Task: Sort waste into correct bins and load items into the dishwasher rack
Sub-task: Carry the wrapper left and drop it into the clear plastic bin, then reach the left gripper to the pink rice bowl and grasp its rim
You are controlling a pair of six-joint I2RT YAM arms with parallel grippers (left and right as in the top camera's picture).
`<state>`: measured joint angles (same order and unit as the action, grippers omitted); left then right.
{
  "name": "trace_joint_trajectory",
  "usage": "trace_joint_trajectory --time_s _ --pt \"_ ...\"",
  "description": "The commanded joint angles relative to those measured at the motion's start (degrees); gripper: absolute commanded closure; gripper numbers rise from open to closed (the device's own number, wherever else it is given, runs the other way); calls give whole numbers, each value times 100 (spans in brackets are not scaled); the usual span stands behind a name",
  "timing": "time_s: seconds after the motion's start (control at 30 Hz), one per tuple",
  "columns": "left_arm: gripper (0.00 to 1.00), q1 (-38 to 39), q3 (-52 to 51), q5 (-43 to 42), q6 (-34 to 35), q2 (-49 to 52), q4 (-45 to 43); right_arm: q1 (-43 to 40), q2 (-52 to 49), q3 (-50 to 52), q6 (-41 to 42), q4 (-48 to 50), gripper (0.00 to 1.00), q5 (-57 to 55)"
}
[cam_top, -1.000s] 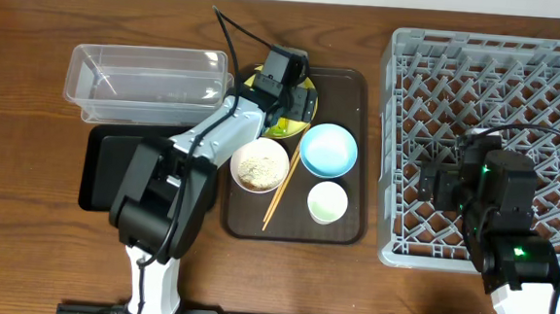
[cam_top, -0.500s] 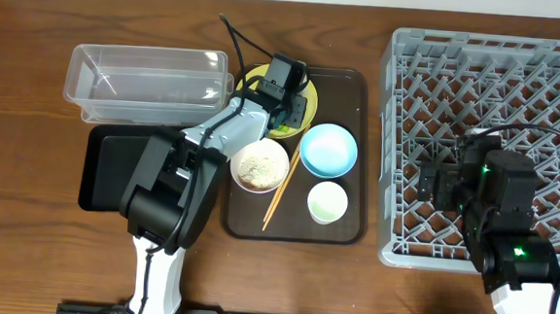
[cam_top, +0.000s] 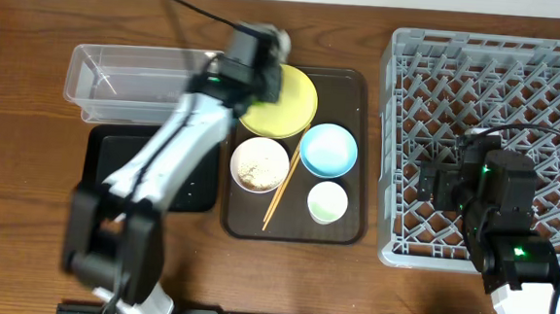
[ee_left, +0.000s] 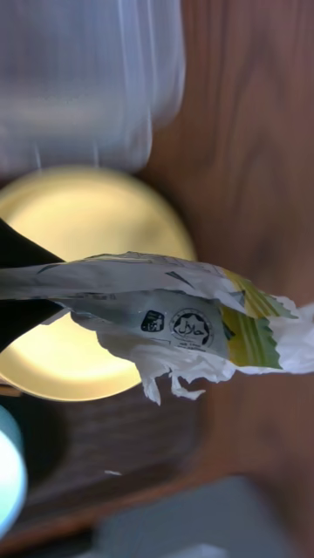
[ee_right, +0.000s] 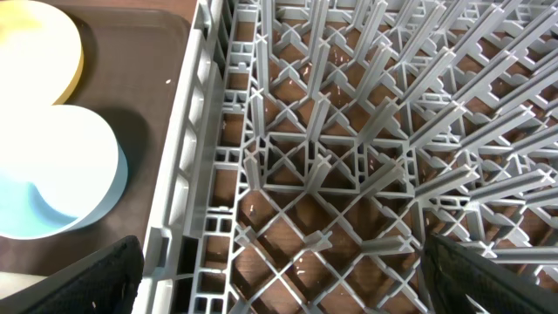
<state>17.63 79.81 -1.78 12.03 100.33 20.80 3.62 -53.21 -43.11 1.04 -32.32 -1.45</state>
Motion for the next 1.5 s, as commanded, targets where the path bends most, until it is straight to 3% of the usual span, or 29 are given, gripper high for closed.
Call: trace_joint_trajectory --time_s 0.0,0.17,0.23,0.4,0.47,0.53,0.6,0.67,1.0,1.27,1.47 --pt "94 -573 72 254 1034 -240 236 85 7 -118 59 -7 1 24" --pt "94 -1410 42 249 2907 -181 699 85 7 -118 61 -7 1 24" --pt "93 -1659 0 247 3357 -109 726 85 7 -118 61 -7 1 24" --pt "83 -1978 -11 249 3547 131 710 85 7 -118 61 -9 1 26" --pt "63 -2017 -11 247 3547 212 704 85 7 -118 61 -9 1 26" --pt "56 -2024 -11 247 3545 245 708 85 7 -118 61 -9 1 26" --pt "43 -2024 -9 245 3453 219 704 85 7 -118 61 -11 1 26" --pt "38 -2026 -7 245 3268 168 704 85 7 -118 61 -9 1 26" --pt "37 -1775 -7 -170 2192 -535 990 85 7 -118 61 -9 1 26" --pt "37 -428 -9 -422 643 -645 2323 85 7 -118 63 -2 1 44" --pt "36 549 -245 -420 560 -350 2765 85 7 -118 63 -22 1 46"
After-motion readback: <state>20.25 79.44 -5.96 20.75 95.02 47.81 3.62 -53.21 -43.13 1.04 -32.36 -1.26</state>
